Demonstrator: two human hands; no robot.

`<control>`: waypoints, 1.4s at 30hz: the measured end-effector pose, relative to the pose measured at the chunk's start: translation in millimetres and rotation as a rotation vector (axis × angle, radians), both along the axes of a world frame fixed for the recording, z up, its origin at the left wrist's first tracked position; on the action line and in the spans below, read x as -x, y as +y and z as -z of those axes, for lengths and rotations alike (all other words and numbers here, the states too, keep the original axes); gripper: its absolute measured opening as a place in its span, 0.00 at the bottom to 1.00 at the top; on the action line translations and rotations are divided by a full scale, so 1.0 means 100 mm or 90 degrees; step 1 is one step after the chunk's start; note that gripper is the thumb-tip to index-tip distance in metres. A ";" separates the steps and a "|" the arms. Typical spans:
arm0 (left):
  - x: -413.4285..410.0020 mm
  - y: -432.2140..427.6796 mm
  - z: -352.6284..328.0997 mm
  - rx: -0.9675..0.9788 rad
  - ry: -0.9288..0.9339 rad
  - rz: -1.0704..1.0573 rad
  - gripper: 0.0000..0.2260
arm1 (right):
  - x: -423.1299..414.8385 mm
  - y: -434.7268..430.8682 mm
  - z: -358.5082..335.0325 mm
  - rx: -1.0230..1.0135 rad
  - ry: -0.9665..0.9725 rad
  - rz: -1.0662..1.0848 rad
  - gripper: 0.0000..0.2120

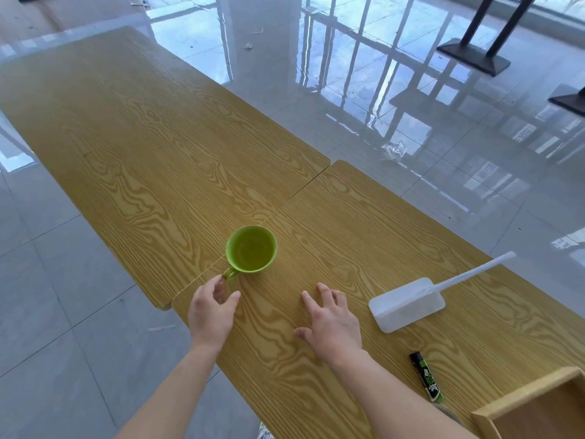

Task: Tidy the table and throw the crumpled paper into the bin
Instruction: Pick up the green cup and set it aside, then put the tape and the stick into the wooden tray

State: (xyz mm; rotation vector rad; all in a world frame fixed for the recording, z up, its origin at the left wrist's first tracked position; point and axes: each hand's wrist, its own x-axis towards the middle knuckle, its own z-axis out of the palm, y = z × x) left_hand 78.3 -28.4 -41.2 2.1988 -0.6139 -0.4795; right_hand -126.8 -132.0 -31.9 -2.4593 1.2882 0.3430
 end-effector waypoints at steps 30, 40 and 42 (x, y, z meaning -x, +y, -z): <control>2.06 -0.75 -0.62 0.059 0.070 0.352 0.39 | 2.33 0.98 -0.31 -0.052 -0.080 0.252 0.25; 2.23 -1.03 -0.86 0.110 0.095 0.397 0.11 | 2.14 0.56 -0.18 0.042 -0.102 0.288 0.07; 2.26 -1.00 -0.86 0.128 0.073 0.402 0.06 | 2.15 0.46 -0.17 0.049 -0.105 0.286 0.07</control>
